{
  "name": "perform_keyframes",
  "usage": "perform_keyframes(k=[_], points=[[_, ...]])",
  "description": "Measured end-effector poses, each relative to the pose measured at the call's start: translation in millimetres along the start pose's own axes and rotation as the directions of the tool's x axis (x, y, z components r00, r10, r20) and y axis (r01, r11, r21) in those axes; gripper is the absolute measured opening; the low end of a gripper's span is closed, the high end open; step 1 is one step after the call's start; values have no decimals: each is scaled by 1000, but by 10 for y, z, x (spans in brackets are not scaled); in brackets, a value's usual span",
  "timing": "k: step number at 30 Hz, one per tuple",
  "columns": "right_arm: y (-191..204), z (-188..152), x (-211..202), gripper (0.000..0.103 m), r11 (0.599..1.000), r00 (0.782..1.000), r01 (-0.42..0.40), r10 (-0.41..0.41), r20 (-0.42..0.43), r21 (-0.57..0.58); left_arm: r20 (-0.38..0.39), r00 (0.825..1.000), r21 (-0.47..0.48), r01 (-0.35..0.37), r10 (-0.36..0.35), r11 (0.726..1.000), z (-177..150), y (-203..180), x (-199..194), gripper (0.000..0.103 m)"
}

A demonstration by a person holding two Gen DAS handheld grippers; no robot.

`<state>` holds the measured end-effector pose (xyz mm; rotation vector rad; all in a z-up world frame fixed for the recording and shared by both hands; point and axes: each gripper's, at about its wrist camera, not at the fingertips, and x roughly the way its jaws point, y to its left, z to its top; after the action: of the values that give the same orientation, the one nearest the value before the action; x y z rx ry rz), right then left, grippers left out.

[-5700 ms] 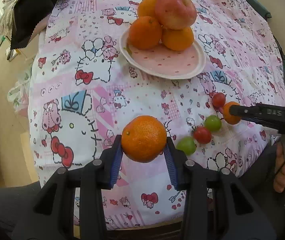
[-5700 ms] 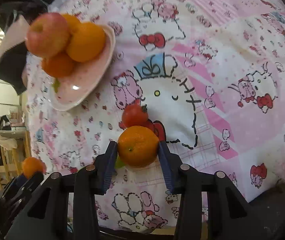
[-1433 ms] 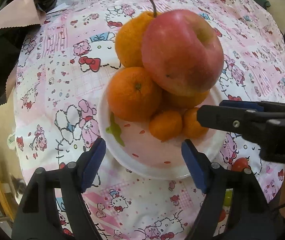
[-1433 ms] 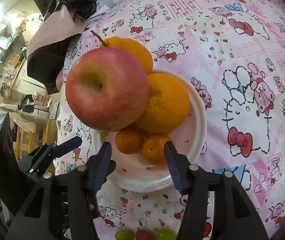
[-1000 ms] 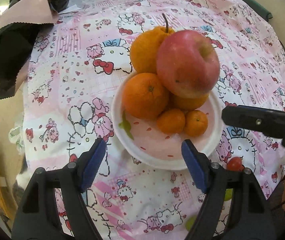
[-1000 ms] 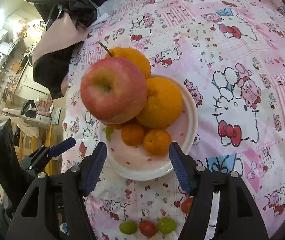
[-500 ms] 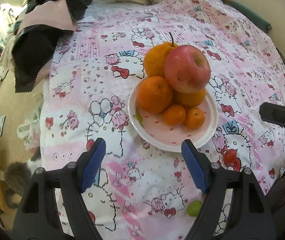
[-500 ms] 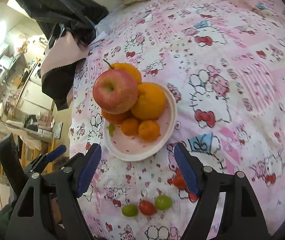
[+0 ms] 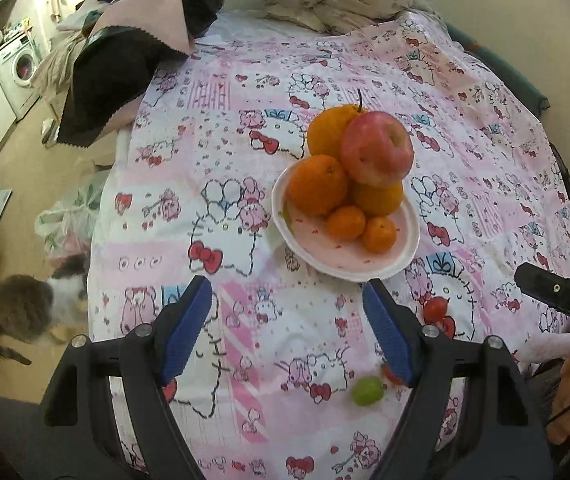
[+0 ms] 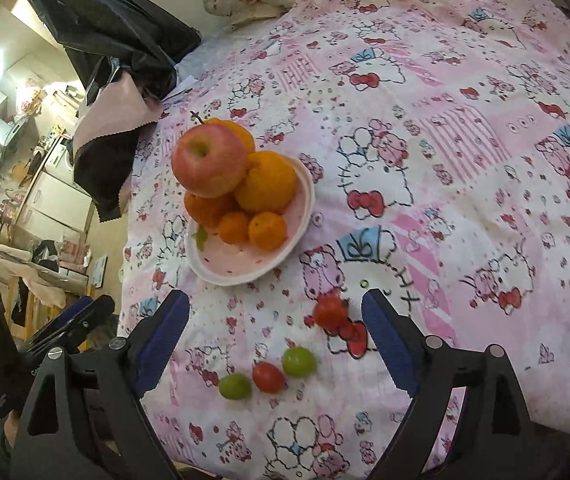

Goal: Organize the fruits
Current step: 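Move both grippers back to the green limes in the fruit row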

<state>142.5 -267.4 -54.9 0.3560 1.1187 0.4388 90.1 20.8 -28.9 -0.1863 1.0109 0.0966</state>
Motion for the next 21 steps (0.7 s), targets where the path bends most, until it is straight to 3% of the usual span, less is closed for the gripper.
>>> perform_keyframes(k=[7, 10, 15, 18, 21], points=[[-143, -108, -20, 91, 998, 999, 33, -33, -2, 50, -108, 994, -50, -1, -4, 999, -190, 41, 164, 75], [-173, -112, 24, 90, 997, 999, 46, -45, -20, 64, -204, 978, -50, 26, -35, 998, -296, 8, 326, 75], [-172, -103, 63, 91, 996, 998, 52, -51, -26, 68, -344, 934, 21, 111, -97, 994, -546, -234, 551, 71], [-154, -101, 90, 90, 997, 998, 55, -53, -35, 60, -362, 927, 106, 143, -95, 984, -660, -454, 615, 59], [-149, -104, 103, 91, 997, 998, 59, -57, -40, 54, -389, 920, 233, 157, -56, 960, -795, -694, 711, 57]])
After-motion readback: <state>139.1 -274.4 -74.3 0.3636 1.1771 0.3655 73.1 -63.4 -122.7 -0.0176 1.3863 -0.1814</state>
